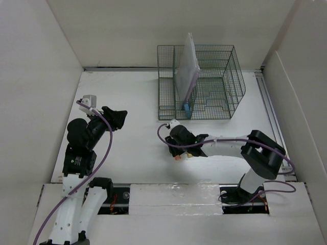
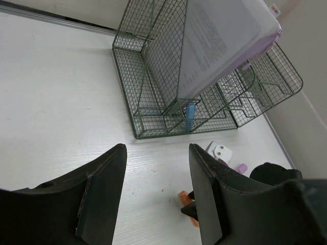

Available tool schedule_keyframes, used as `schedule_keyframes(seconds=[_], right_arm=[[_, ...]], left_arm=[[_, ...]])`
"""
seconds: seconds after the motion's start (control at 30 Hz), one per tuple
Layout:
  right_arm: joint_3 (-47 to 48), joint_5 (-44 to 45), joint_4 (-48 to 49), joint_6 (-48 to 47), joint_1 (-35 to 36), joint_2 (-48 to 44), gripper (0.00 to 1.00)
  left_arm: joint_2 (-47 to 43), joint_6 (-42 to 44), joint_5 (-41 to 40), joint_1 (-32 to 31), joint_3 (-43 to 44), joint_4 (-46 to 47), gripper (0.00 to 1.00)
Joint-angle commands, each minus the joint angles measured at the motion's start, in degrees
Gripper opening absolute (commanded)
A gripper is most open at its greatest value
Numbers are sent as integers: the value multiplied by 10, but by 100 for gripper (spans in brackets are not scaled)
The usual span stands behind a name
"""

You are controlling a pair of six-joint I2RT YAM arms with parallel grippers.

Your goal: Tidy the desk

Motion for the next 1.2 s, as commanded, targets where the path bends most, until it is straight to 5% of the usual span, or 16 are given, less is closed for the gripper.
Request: schedule_keyframes(seconds=[0.0, 0.17, 0.27, 0.6, 0.87, 1.17], right_arm=[[27, -1, -1, 0, 15, 10, 51], [31, 8, -2, 3, 15, 19, 21], [31, 14, 5, 9, 15, 9, 14], [116, 125, 112, -17, -9, -72, 14], [106, 259, 426, -144, -77, -9, 14], [161, 268, 521, -171, -140, 87, 13]], left_arm=[[-1, 4, 8, 2, 1, 25, 48], [-1, 4, 8, 2, 1, 25, 48], [-3, 4, 9, 2, 1, 25, 48], [-1, 3, 14, 2, -1, 27, 48], [-4, 4, 13, 2, -2, 25, 48], [-1, 5, 12, 2, -1, 25, 48]])
